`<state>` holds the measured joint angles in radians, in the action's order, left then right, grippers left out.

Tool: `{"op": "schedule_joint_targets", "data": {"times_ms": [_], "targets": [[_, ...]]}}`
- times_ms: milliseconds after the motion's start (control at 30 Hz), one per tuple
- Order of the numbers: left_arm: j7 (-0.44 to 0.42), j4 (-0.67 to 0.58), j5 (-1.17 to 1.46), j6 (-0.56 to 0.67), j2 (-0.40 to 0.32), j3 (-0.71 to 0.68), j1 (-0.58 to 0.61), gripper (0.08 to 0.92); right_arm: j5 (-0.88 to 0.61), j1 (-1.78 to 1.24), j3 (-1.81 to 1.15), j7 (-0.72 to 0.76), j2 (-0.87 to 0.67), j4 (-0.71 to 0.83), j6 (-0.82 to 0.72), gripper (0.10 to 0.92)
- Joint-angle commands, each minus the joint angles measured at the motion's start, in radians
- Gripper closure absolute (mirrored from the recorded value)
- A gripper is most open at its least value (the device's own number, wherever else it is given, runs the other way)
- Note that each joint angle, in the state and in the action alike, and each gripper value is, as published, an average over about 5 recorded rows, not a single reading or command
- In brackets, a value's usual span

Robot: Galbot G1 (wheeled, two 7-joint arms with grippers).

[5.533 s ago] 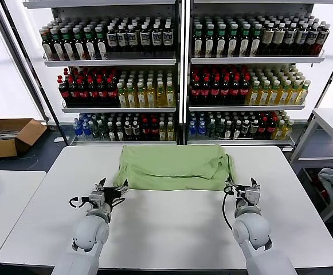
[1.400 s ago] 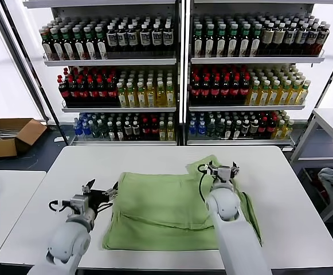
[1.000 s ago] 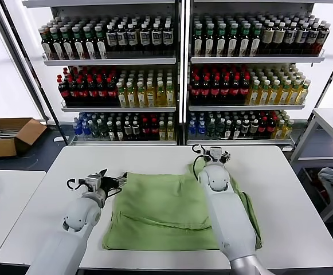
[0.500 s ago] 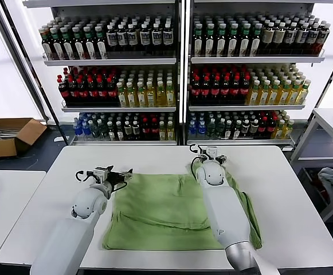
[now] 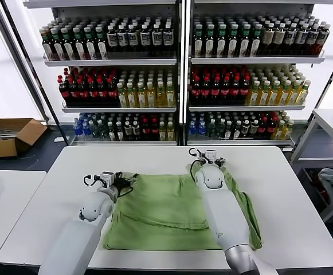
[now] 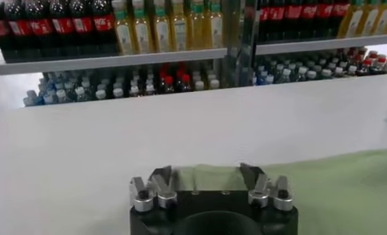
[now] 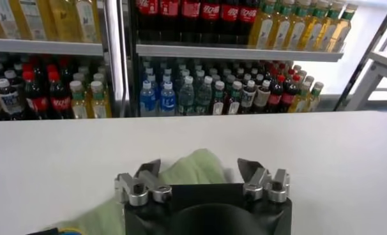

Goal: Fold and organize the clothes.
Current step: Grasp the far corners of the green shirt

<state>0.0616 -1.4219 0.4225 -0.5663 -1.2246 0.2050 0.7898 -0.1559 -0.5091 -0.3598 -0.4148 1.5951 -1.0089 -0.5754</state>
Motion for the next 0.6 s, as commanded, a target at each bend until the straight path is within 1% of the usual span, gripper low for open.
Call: {"op": "schedule_joint_targets", "data": {"times_ms": [33,100,500,600], "targets": [[-0.009,-0.002,-0.002,-0.009,-0.002,-0.012,0.025,0.407,-0.008,-0.046,0.003,0.001,-0.001,-0.016,-0.005,0.447],[-0.01,-0.006,0.0,-0.01,-0.002,-0.013,0.026,0.485,-0.011,-0.056,0.005,0.003,-0.003,-0.027,-0.005,0.507],[-0.006,-0.028,0.005,0.007,-0.002,0.006,0.034,0.83,-0.041,-0.103,0.027,0.002,-0.015,-0.126,-0.005,0.852],[-0.004,-0.037,0.0,0.03,-0.001,0.017,0.043,0.894,-0.061,-0.121,0.029,-0.001,-0.021,-0.173,-0.004,0.908]]}}
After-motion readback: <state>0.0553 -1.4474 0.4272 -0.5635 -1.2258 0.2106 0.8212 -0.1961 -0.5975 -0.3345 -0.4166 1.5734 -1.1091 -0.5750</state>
